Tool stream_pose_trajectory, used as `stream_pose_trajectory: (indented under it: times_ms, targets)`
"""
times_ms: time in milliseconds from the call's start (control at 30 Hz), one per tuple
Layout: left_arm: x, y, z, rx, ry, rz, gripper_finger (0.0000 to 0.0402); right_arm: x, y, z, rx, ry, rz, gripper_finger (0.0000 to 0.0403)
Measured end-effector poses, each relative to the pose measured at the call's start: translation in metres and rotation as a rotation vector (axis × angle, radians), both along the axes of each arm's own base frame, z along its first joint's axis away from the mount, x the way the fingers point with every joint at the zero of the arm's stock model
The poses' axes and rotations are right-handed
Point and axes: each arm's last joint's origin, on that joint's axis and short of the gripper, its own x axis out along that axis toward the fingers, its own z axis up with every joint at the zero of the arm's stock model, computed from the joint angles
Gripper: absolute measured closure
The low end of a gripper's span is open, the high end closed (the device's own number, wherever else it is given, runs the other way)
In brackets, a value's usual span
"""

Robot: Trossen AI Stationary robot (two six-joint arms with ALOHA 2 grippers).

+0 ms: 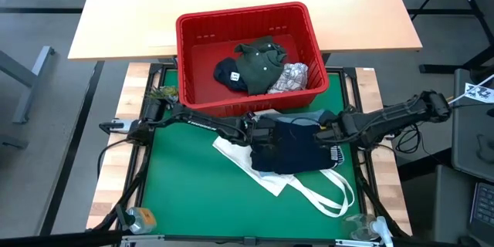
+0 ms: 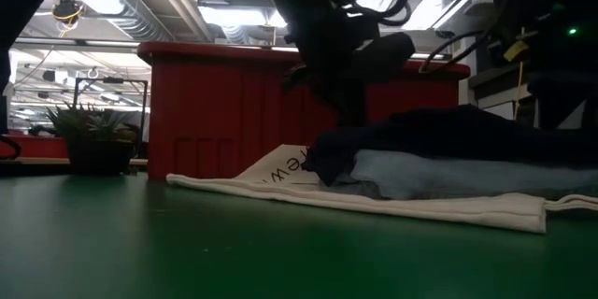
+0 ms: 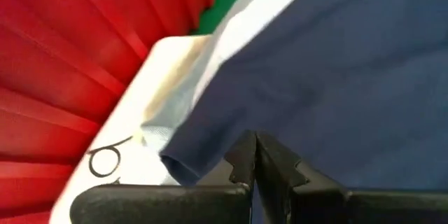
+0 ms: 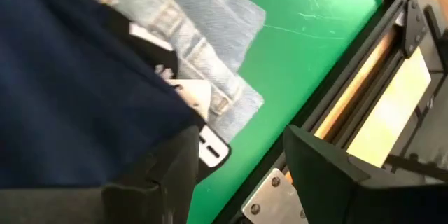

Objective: Fold laundry
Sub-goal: Fold the dark blue boxer

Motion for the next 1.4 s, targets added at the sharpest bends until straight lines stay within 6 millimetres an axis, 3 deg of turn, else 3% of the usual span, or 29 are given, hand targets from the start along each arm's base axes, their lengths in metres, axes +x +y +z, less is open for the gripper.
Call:
stream_pose_trajectory:
  times_ms: [333, 567, 767, 1000, 1400]
  targets:
    - [-0.001, 0.0, 0.0, 0.0, 0.01, 0.0, 0.0398, 0.001, -0.016, 0.0, 0.041, 0.044, -0.032, 0.0194]
    - [-0.001, -0.001, 0.0, -0.004, 0.009, -0.006, 0.0398, 0.0, -0.014, 0.014, 0.107, 0.092, 0.002, 0.0194]
    - [-0.001, 0.0, 0.0, -0.004, 0.01, -0.002, 0.0398, 0.007, -0.01, 0.013, 0.254, 0.05, 0.066, 0.0194]
    - [-0.001, 0.001, -0.002, -0.003, 0.015, -0.001, 0.0398, 0.014, -0.013, 0.005, 0.132, -0.029, 0.084, 0.0194]
    - [-0.002, 0.002, -0.003, 0.014, 0.041, -0.018, 0.0398, 0.0, -0.016, -0.017, 0.028, 0.038, 0.034, 0.0194]
